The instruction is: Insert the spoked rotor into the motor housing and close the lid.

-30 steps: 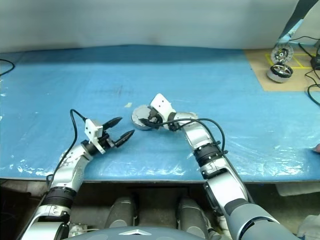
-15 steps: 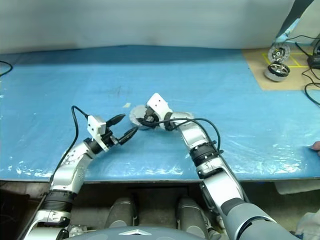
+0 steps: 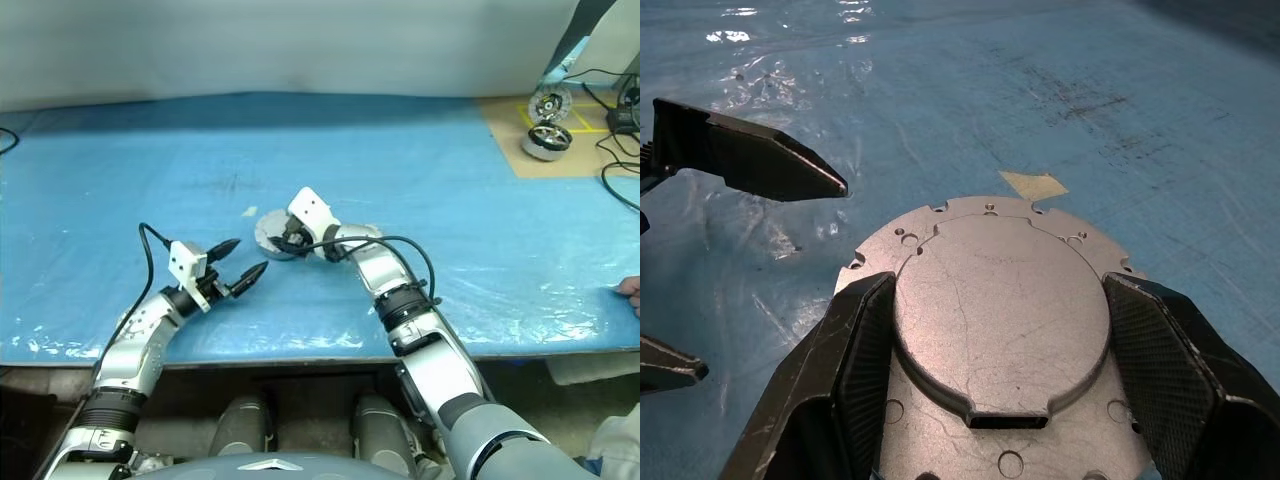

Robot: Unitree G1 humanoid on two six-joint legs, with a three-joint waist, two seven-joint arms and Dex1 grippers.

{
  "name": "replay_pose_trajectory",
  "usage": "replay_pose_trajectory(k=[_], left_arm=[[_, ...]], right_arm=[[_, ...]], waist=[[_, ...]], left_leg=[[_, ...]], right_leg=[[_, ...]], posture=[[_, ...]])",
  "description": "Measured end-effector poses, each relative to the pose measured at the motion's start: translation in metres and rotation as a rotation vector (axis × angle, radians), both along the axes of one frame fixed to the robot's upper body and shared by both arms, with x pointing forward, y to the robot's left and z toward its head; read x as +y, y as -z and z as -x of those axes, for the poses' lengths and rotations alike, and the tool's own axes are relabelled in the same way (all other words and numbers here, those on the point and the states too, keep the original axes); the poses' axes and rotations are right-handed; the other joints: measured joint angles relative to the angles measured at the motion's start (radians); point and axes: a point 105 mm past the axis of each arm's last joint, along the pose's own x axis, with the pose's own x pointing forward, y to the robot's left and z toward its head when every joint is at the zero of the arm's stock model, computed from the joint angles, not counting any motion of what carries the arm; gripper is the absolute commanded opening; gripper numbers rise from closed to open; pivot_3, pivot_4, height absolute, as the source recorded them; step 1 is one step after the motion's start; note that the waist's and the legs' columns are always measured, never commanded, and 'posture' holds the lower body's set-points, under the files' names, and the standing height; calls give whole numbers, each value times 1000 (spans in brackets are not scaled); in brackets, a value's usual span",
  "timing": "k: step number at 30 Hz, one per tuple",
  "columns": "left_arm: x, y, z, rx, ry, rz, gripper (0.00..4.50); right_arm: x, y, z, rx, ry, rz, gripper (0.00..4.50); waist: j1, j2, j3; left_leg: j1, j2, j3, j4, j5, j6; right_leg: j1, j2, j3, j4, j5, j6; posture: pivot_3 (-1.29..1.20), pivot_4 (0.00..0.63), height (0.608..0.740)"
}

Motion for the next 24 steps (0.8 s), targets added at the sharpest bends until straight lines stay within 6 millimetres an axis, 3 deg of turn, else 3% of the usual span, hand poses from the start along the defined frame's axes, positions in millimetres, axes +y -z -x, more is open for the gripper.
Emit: replay_pose_trajectory(k=[5,13,24], left_arm=[[1,1,0,2,3,-1,4500],[13,18,5,50,9,-29,4500],[13,18,7,32,13,-32,4500]], right_arm=[[0,0,0,-1,3,2,2926],[1,-1,-2,0,3,4,2926],[5,-1,-3,7,12,5,2926]], waist=[[0,0,0],[0,0,0],[0,0,0]], left_leg=[[0,0,0,0,0,0],[1,0,1,-1,0,0],[2,0,2,-4,0,0]], right_leg=[[0,0,1,0,0,0],[0,0,1,-1,0,0],[0,0,2,-3,0,0]], posture=[[0,150,740],[0,150,740],[0,150,740]])
